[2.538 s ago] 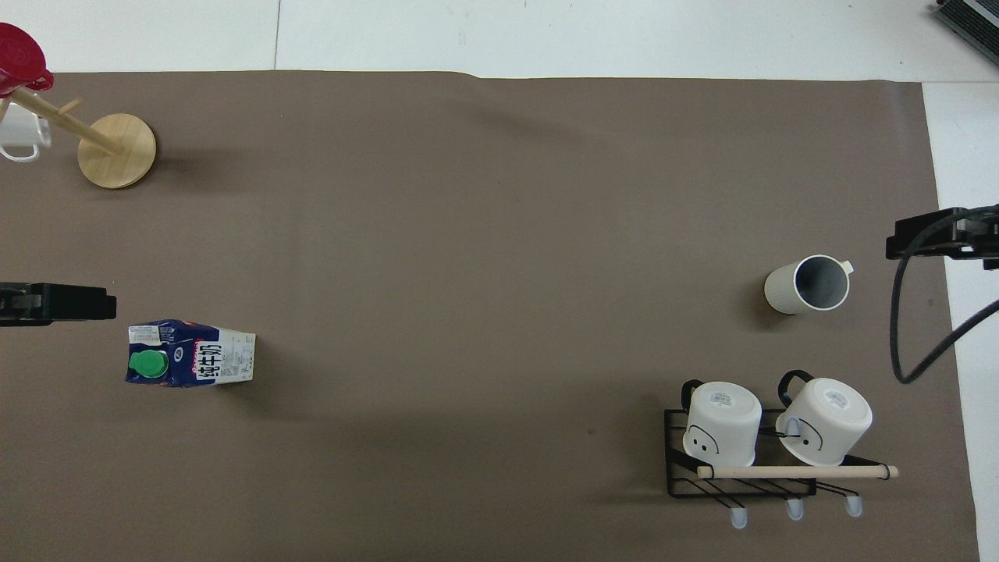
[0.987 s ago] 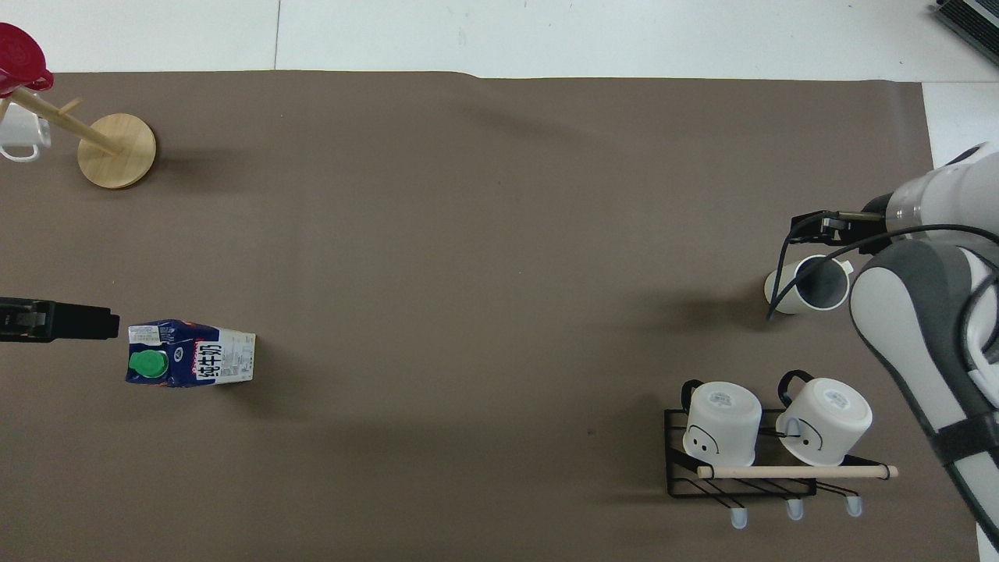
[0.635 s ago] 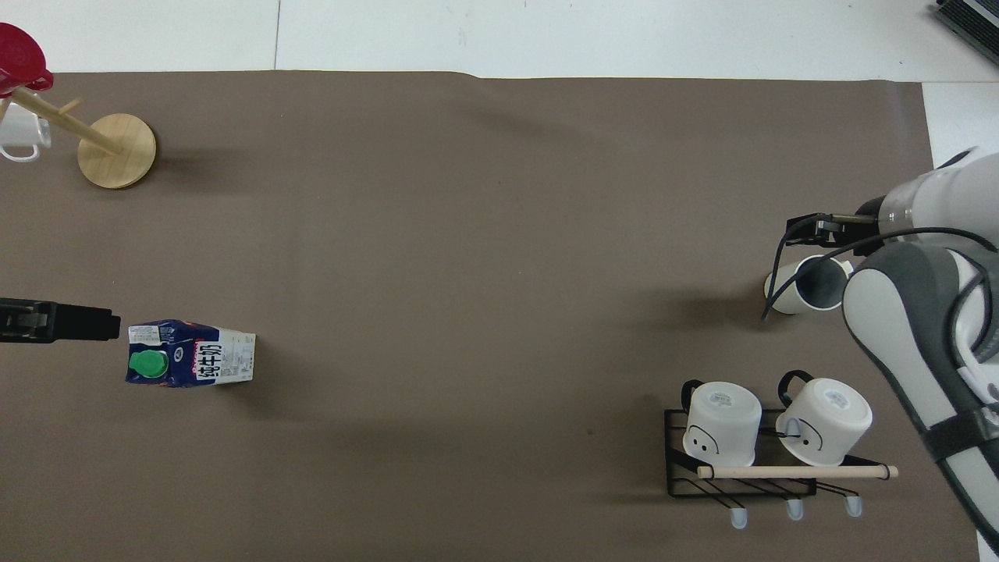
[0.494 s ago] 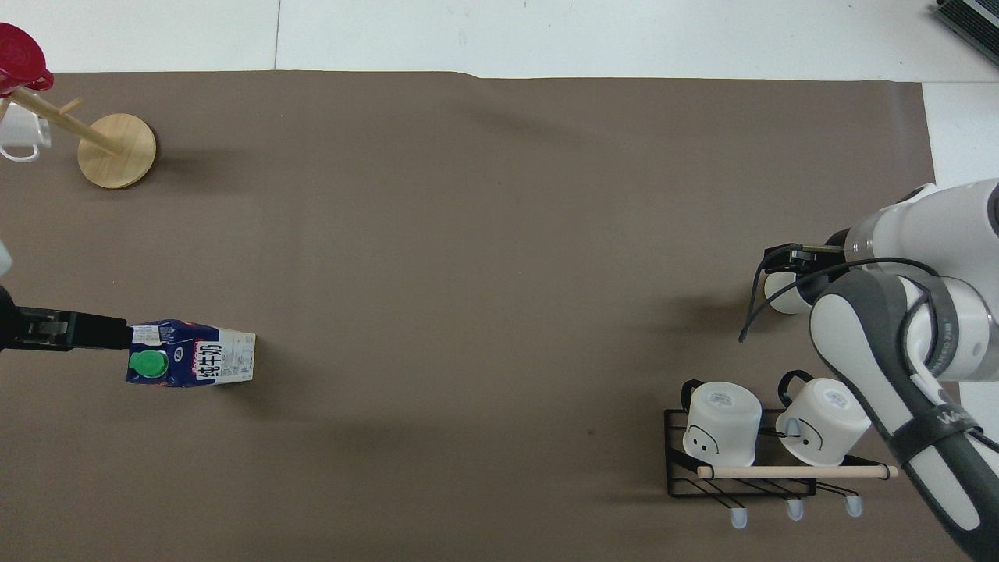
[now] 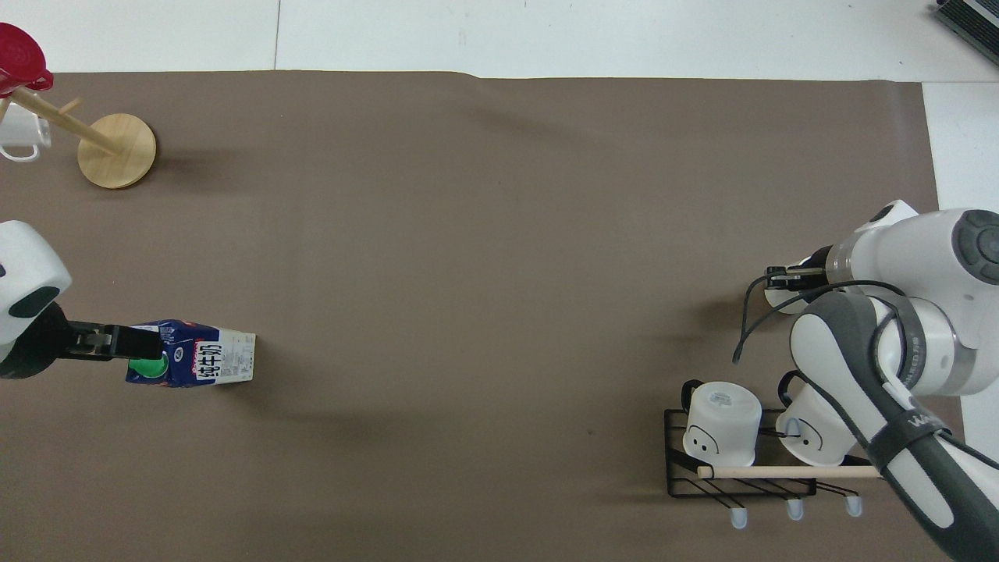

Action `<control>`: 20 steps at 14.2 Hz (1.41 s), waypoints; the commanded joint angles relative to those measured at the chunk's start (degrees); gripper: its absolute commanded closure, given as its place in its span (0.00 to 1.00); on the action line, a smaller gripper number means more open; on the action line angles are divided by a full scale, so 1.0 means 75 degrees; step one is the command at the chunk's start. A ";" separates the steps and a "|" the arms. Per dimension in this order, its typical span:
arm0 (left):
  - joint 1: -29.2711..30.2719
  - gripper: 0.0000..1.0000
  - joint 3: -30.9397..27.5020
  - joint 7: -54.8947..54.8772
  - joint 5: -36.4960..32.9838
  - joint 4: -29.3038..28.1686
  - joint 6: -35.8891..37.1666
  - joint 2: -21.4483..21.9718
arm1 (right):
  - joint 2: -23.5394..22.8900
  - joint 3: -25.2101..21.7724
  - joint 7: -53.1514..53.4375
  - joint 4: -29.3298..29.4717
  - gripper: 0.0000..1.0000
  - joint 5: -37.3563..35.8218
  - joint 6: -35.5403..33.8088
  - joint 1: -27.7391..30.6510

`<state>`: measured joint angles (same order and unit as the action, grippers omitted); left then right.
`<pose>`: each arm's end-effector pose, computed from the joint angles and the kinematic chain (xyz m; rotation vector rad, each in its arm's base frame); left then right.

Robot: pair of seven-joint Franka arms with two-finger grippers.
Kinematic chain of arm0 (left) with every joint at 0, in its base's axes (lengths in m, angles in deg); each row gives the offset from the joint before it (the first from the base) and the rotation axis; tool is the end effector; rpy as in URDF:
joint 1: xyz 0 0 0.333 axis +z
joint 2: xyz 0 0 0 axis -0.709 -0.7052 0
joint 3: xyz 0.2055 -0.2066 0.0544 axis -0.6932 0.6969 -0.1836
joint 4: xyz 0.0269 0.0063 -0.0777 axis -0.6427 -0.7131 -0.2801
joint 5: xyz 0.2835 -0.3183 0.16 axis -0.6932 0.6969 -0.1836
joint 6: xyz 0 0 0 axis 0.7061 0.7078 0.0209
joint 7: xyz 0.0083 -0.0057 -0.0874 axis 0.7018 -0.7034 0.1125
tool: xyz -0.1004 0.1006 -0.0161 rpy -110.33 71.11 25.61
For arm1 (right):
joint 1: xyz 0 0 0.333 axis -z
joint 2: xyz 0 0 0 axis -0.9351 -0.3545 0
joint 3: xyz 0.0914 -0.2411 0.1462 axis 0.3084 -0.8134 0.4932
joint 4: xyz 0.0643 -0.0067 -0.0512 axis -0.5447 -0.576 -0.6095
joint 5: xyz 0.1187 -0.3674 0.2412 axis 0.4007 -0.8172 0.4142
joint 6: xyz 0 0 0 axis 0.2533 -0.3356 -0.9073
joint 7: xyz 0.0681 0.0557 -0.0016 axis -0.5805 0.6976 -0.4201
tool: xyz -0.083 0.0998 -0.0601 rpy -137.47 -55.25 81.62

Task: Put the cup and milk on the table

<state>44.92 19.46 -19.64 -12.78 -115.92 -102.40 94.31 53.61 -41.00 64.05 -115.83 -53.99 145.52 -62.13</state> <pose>0.5387 -0.0364 0.4888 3.1060 -0.1534 -0.0750 0.6098 -0.0396 0.2581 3.1253 -0.0200 0.0944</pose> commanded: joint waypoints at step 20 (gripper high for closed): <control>0.0324 0.22 0.0069 -0.0928 -0.0305 -0.2310 -0.2283 0.0207 | -0.0856 0.0063 0.4608 0.3317 1.00 -0.0670 -0.2397 -0.4203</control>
<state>46.35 19.44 -25.75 -14.18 -131.84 -118.38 94.43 50.86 -40.31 94.08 -95.94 -56.75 130.41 -90.32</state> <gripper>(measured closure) 0.057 0.960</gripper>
